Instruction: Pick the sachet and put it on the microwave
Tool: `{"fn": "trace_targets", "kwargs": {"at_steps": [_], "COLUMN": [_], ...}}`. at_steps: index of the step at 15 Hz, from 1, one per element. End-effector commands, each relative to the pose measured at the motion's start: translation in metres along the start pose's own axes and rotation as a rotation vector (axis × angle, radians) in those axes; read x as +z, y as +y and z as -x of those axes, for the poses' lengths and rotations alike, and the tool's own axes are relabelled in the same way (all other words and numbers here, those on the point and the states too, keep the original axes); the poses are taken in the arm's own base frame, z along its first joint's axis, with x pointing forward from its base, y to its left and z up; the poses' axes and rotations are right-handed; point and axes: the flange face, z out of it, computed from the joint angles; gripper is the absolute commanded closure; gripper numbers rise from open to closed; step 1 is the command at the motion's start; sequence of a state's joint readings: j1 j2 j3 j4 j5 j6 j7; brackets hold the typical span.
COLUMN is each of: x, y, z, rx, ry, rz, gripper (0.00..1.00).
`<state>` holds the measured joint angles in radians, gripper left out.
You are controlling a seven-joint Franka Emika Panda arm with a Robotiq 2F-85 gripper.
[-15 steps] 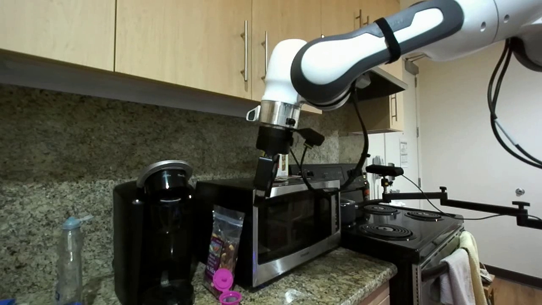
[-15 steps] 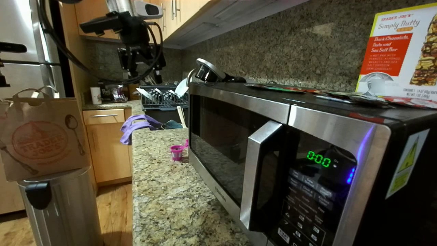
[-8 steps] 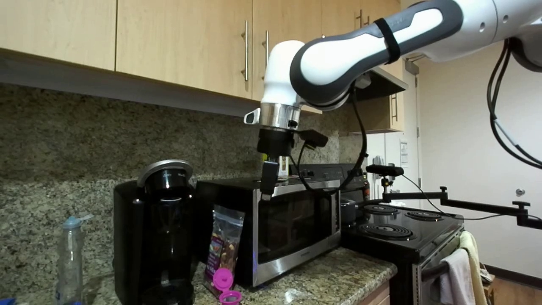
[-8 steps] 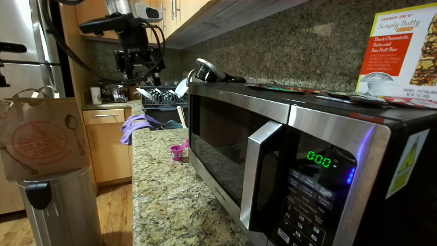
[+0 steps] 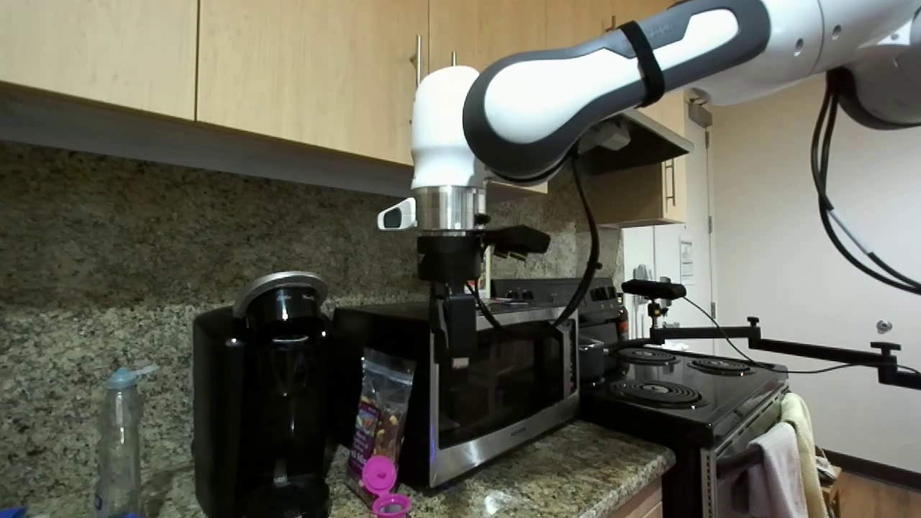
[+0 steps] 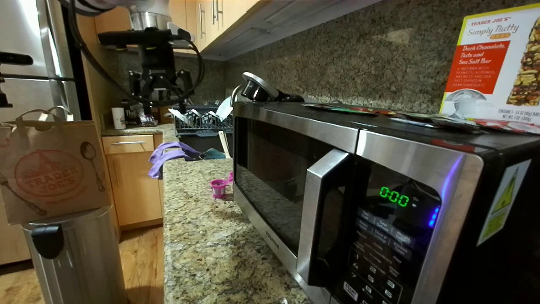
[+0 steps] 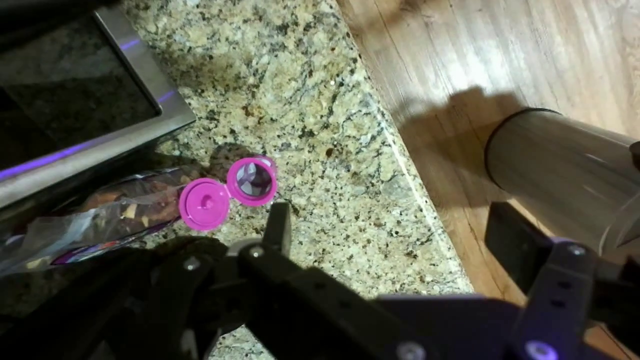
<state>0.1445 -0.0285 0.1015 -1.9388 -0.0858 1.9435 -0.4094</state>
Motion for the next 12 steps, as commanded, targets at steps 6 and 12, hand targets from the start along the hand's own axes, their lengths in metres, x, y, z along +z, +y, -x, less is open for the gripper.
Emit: {"fn": "trace_targets", "kwargs": {"at_steps": [6, 12], "x": [-0.011, -0.001], "y": [0.028, 0.072], "z": [-0.003, -0.015], "rx": [-0.297, -0.573], "ry": [-0.036, -0.002], "rz": [0.110, 0.253], "gripper": [0.00, 0.00]}}
